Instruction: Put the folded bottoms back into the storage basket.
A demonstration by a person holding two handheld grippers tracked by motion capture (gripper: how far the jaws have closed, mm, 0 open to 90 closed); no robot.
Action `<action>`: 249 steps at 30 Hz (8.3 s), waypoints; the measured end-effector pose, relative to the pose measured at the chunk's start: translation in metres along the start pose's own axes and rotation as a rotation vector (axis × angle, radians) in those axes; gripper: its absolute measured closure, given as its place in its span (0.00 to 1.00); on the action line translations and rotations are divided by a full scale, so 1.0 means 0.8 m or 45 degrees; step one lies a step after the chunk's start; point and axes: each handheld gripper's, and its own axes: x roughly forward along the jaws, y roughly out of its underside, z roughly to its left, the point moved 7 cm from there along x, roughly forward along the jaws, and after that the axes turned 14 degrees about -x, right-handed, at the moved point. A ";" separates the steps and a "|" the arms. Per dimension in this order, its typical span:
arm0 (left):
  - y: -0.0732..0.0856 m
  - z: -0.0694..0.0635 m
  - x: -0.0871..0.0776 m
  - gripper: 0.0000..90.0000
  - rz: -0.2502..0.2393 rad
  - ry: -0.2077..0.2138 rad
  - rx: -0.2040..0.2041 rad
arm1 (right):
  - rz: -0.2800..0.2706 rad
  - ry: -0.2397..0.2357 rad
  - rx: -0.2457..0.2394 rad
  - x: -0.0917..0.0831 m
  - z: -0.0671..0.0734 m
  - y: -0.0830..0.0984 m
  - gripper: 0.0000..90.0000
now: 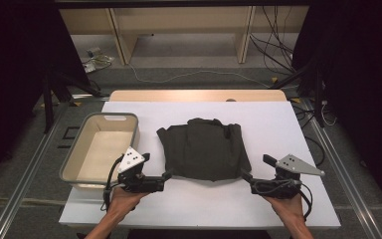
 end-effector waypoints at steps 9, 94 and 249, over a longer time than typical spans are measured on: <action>-0.003 0.009 0.018 0.05 0.047 -0.054 -0.088 | 0.077 -0.033 0.067 0.013 -0.016 0.004 0.09; 0.005 0.068 0.184 0.19 0.595 -0.248 -0.352 | 0.709 -0.134 0.380 0.218 -0.076 0.046 0.00; -0.165 0.171 -0.091 0.87 0.187 -0.092 -0.203 | 0.168 -0.550 0.207 0.275 0.148 -0.215 0.79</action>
